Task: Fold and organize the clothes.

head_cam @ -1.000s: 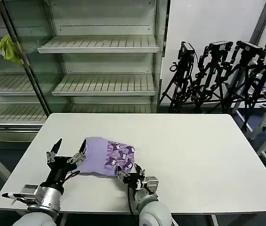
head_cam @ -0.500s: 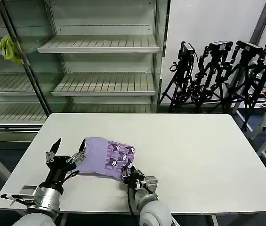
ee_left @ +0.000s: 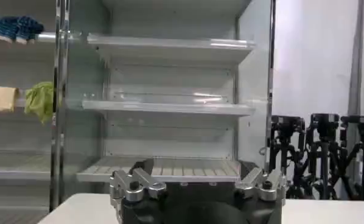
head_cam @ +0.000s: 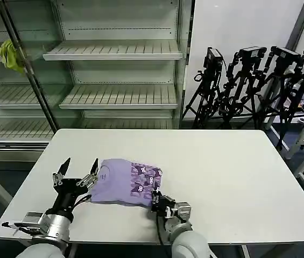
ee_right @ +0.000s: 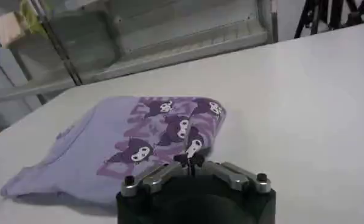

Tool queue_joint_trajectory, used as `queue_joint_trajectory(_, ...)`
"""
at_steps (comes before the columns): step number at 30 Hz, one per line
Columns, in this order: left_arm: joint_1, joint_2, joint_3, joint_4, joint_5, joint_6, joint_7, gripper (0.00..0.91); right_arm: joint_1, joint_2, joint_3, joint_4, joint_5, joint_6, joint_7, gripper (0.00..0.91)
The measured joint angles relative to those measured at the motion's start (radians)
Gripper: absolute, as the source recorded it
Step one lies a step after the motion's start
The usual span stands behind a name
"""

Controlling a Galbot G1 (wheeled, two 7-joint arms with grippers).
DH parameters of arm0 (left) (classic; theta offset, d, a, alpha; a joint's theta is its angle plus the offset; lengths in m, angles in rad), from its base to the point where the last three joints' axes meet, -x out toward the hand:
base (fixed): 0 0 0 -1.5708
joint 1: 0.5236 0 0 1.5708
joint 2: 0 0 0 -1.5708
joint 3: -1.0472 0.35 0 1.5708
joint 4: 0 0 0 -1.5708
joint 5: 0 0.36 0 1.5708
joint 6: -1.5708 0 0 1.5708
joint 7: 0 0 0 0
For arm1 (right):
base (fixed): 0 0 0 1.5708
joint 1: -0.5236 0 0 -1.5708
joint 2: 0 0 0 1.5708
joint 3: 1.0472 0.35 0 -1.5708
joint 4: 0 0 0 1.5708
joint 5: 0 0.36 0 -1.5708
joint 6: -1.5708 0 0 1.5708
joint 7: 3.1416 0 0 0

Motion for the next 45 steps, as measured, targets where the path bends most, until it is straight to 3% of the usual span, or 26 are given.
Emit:
queue_joint_trajectory(21, -0.004, -0.029, 0.039, -0.010, 0.016, 0.001, 0.002, 0.907, -0.050, -0.215, 0.183, 0.119, 0.006, -0.002, -0.023, 0.000)
queue_joint_trajectory(22, -0.004, -0.029, 0.040, -0.009, 0.017, 0.000, 0.002, 0.907, -0.051, -0.221, 0.190, 0.119, 0.004, -0.003, -0.026, 0.081)
queue_joint_trajectory(23, -0.004, -0.030, 0.040, -0.007, 0.017, 0.000, 0.002, 0.907, -0.051, -0.227, 0.197, 0.119, 0.002, -0.003, -0.029, 0.907)
queue_joint_trajectory(45, -0.018, -0.025, 0.066, 0.006, -0.017, -0.006, 0.015, 0.907, -0.059, -0.254, 0.259, 0.101, -0.155, 0.031, -0.057, 0.907)
